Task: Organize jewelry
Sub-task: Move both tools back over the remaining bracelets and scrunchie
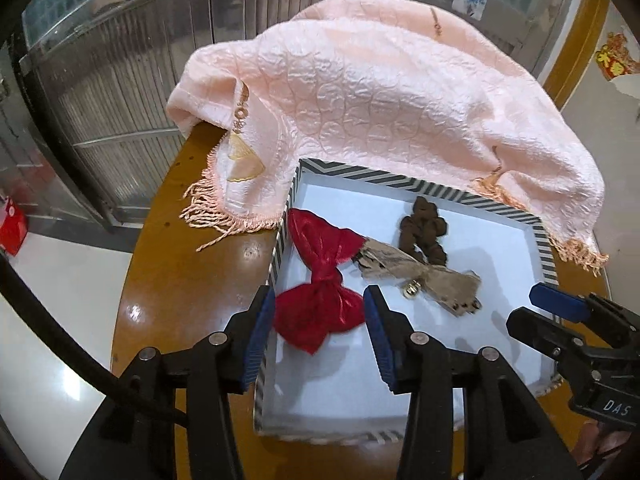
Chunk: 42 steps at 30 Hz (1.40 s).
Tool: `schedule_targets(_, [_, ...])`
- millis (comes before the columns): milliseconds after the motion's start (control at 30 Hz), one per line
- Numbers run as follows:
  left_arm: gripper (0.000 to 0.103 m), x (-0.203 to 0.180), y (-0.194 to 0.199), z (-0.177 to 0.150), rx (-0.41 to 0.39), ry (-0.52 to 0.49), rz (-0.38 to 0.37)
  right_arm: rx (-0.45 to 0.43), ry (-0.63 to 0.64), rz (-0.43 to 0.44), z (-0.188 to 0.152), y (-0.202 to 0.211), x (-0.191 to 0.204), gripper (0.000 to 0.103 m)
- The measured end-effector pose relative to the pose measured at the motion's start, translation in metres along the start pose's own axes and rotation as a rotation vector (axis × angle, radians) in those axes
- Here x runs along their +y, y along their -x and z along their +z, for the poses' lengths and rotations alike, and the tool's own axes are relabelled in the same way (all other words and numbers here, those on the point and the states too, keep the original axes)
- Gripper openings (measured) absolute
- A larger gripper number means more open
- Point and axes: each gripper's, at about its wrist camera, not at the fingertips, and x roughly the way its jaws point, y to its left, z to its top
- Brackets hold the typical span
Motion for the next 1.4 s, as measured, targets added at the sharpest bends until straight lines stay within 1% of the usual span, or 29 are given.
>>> schedule_targets(133, [0.028, -0.003, 0.016, -0.016, -0.014, 0.002, -0.033, -0.021, 0.012, 0.002, -0.014, 0.02, 0.01, 0.064])
schedule_targets(300, [0.028, -0.007, 0.032, -0.037, -0.025, -0.023, -0.031, -0.024, 0.026, -0.019, -0.039, 0.038, 0.017, 0.066])
schedule_targets(467, [0.028, -0.009, 0.048, -0.059, -0.03, -0.067, -0.041, -0.015, 0.018, -0.038, -0.068, 0.054, 0.016, 0.066])
schedule_targets(700, [0.028, -0.013, 0.059, -0.099, 0.017, -0.151, -0.084, -0.001, 0.006, -0.117, -0.119, 0.076, 0.002, 0.066])
schedule_targets(833, [0.028, -0.019, 0.057, -0.124, 0.068, -0.205, -0.144, 0.02, -0.012, -0.139, -0.147, 0.083, -0.003, 0.066])
schedule_targets(933, [0.028, -0.025, 0.055, -0.141, 0.095, -0.244, -0.165, 0.032, -0.008, -0.185, -0.168, 0.086, -0.004, 0.066])
schedule_targets(1000, [0.028, -0.029, 0.052, -0.149, 0.118, -0.256, -0.183, 0.045, -0.015, -0.187, -0.176, 0.087, -0.005, 0.066])
schedule_targets(1067, [0.028, -0.032, 0.05, -0.155, 0.132, -0.261, -0.195, 0.049, -0.032, -0.179, -0.184, 0.089, -0.009, 0.062])
schedule_targets(1133, [0.028, -0.032, 0.05, -0.16, 0.138, -0.255, -0.207, 0.054, -0.026, -0.195, -0.189, 0.091, -0.008, 0.058])
schedule_targets(1200, [0.028, -0.031, 0.048, -0.165, 0.151, -0.256, -0.219, 0.067, -0.019, -0.195, -0.196, 0.091, -0.008, 0.057])
schedule_targets(1267, [0.028, -0.031, 0.047, -0.169, 0.16, -0.26, -0.219, 0.081, -0.016, -0.187, -0.2, 0.09, -0.006, 0.051])
schedule_targets(1333, [0.028, -0.029, 0.044, -0.173, 0.174, -0.257, -0.214, 0.086, -0.023, -0.164, -0.203, 0.089, -0.004, 0.048])
schedule_targets(1400, [0.028, -0.027, 0.04, -0.176, 0.19, -0.248, -0.212, 0.086, -0.017, -0.13, -0.202, 0.086, 0.002, 0.04])
